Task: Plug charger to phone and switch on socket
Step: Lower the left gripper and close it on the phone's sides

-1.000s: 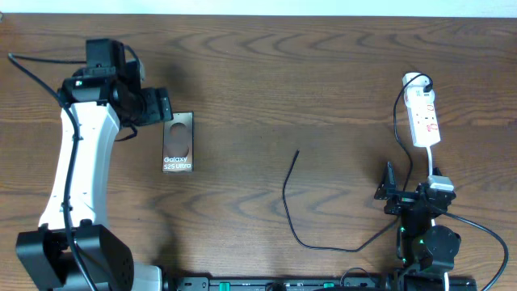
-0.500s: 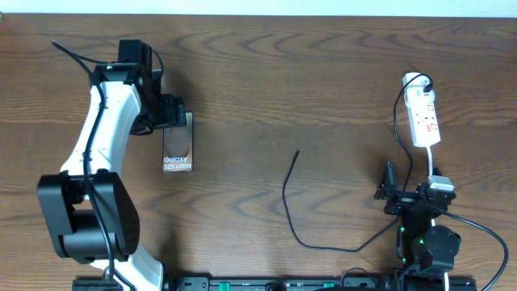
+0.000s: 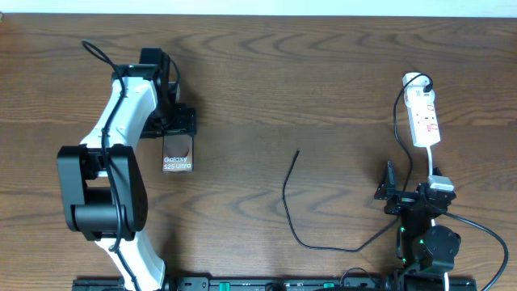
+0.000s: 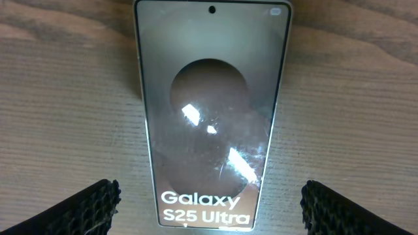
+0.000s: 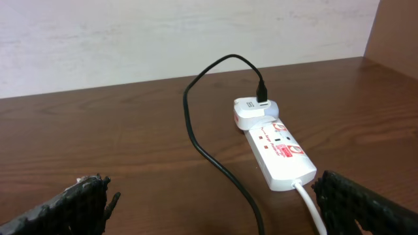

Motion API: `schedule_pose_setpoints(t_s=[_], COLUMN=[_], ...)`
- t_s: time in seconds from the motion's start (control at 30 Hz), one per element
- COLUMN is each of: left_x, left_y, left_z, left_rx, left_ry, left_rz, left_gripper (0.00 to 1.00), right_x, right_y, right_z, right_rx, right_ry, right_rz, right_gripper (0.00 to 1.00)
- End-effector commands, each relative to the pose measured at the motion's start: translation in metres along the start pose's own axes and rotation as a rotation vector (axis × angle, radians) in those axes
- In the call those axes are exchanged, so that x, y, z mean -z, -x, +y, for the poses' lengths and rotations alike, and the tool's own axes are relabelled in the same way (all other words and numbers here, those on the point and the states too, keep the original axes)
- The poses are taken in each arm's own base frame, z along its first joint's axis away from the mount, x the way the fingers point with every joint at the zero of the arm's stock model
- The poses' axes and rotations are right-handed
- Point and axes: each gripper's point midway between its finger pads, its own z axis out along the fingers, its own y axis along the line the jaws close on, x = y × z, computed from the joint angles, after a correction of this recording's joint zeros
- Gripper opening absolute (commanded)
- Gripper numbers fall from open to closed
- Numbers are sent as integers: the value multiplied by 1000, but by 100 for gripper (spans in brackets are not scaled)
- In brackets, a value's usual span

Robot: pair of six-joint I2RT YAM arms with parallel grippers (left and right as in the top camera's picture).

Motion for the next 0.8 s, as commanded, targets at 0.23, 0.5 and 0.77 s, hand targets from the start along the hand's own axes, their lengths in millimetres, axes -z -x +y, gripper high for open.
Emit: schedule_pose_setpoints(t_s=[0.23,0.5,0.77], left_x=[-4,-23,-27], left_y=[4,-5,-6], left_z=[2,3,6], left_rx=[-20,-19,-20], left_ry=[13,17,32], left_rz=[-4,60,58], left_gripper=[90,91,91], right_x=[0,0,0], right_y=[-1,-1,-1], right_z=[0,0,0], right_rx=[16,16,16], right_ry=[-2,-2,-2], right_rz=[2,2,2], right_gripper=[99,99,99])
